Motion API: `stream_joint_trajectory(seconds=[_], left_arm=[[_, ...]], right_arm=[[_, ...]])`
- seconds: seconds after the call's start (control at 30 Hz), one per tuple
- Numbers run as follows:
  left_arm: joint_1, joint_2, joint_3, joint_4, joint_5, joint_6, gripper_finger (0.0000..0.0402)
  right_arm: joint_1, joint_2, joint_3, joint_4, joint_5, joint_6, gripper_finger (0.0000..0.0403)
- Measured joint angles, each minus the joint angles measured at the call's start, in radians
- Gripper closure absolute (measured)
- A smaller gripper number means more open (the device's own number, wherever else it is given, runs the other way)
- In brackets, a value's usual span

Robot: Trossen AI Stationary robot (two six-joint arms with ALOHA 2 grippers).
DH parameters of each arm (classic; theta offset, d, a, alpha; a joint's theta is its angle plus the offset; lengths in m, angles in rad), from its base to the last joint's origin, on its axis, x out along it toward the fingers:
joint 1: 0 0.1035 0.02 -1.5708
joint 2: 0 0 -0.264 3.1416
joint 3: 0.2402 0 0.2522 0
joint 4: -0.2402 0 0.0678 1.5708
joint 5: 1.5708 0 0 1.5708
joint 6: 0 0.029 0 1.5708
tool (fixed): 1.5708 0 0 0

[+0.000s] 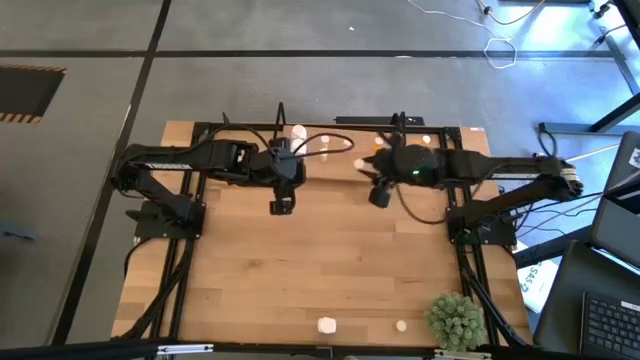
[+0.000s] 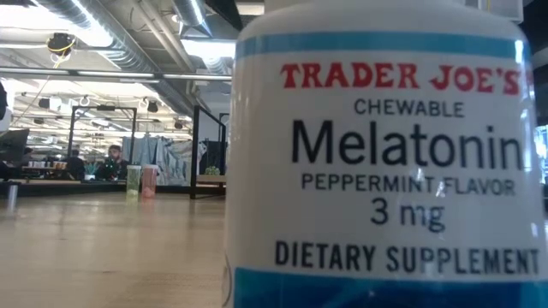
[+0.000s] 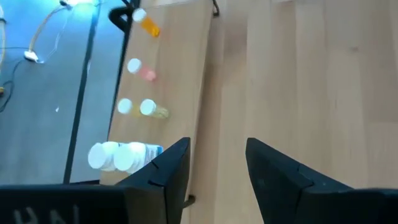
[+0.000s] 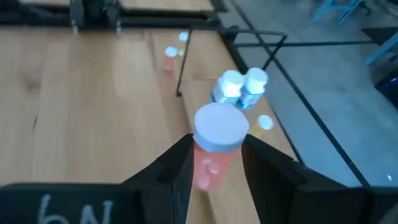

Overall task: Pick and place medicine bottles onto shelf by color
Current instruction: Put the bottom red pill bottle on the shelf aligned with the other red pill bottle

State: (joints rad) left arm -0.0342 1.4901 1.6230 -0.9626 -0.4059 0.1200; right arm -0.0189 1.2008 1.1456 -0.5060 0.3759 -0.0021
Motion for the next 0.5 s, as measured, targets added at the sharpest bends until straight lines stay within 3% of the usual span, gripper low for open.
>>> stream_joint_trajectory(seconds=[0.27,0.5], left_arm=[[-0.016,-0.011,0.001,-0.002,-0.005,-0.01,0.025],[-0.015,-0.008,0.0,-0.002,-0.006,-0.038,0.025]], right_arm=[[-0.037,-0.277,-0.36,0.404,-0.024,0.051,0.0267],[-0.037,-0.301,-0.489,0.516,-0.029,0.077,0.0267]])
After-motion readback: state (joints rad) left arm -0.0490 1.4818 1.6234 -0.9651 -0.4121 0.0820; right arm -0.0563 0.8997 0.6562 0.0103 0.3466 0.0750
